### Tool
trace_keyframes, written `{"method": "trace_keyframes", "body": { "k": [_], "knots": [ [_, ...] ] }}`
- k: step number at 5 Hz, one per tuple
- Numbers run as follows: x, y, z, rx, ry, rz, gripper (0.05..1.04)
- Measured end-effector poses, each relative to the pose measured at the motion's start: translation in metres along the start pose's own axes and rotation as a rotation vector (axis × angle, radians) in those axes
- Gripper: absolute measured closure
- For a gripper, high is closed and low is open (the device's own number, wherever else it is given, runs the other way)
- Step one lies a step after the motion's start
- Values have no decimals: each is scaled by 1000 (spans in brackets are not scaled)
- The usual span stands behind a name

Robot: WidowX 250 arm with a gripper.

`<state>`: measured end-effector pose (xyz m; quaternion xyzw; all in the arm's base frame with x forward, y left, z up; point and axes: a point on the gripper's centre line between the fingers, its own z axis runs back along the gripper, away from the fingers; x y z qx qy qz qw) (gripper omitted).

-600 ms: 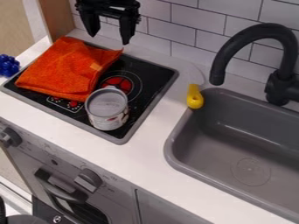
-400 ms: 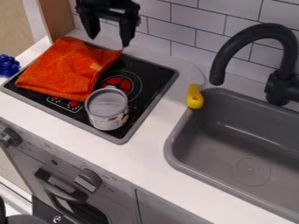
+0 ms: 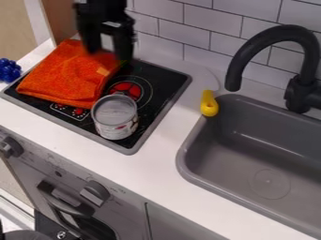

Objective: Moves the can to the right side of the burner

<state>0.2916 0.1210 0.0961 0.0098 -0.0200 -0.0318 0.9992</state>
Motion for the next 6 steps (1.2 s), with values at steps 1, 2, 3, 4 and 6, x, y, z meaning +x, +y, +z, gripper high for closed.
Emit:
{"method": "trace_keyframes", "body": {
  "k": [1,2,3,4,6],
  "knots": [
    [-20,2,-3,6,15,-187,84],
    [-45,3,-24,26,3,-442,84],
    [-52,7,-28,-11,-34,-692,84],
    [-61,15,-40,15,-63,-822,84],
    [-63,23,-55,71,-36,-846,84]
  ]
}}
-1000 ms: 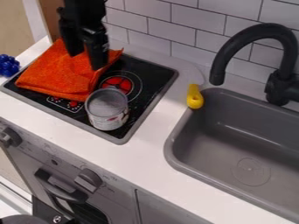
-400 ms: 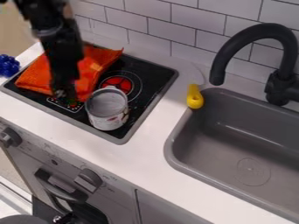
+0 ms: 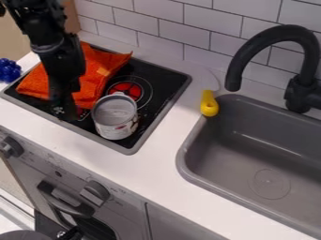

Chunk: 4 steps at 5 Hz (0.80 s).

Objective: Moves the can to the right side of the burner

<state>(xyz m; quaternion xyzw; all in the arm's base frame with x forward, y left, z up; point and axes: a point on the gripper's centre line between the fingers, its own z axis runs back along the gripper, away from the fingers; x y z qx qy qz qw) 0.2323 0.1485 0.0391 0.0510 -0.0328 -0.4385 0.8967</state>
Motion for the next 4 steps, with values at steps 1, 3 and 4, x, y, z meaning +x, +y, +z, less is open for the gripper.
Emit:
{"method": "trace_keyframes", "body": {
  "k": [1,3,4],
  "knots": [
    [1,-2,-9,22,19,15,84],
    [10,-7,-11,4,-23,4,85],
    [17,-10,-14,12,-4,21,84]
  ]
}}
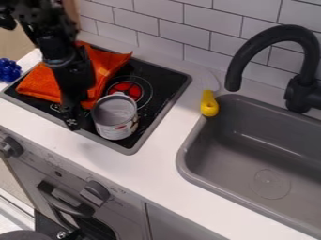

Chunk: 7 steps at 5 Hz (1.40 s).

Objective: Moves the can to the right side of the burner

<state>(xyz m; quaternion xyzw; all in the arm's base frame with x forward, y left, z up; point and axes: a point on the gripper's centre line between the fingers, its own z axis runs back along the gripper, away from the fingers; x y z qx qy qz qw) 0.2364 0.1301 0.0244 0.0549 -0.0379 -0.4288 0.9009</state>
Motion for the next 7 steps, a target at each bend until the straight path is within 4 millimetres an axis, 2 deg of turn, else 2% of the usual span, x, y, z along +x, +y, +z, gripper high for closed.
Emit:
{"method": "trace_keyframes", "body": {
  "k": [5,7],
  "knots": [
    [51,-19,-2,1,-10,53,84],
    [68,-18,3,1,-26,84,84]
  ]
}}
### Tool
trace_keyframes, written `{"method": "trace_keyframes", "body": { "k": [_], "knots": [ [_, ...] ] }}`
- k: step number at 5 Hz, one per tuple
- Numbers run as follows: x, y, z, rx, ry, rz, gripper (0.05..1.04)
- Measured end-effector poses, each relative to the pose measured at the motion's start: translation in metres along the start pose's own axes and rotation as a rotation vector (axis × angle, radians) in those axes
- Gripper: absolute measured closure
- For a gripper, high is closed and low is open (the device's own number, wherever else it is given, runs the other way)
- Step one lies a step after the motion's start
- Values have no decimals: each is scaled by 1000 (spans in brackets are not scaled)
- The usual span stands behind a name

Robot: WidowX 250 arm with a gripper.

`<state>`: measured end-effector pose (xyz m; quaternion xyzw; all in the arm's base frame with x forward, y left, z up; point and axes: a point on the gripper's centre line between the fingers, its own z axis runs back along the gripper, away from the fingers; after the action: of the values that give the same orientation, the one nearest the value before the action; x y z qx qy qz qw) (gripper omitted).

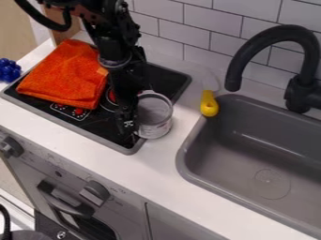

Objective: Moves the can to the right side of the burner

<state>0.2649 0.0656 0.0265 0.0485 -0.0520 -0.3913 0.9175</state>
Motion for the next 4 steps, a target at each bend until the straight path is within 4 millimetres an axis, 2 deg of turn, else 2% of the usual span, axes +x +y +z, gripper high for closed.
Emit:
{"method": "trace_keyframes", "body": {
  "k": [2,3,4],
  "knots": [
    [3,-4,-4,-16,1,9,84],
    [-6,-1,0,-26,6,34,84],
    [-16,14,16,1,4,116,84]
  ]
}}
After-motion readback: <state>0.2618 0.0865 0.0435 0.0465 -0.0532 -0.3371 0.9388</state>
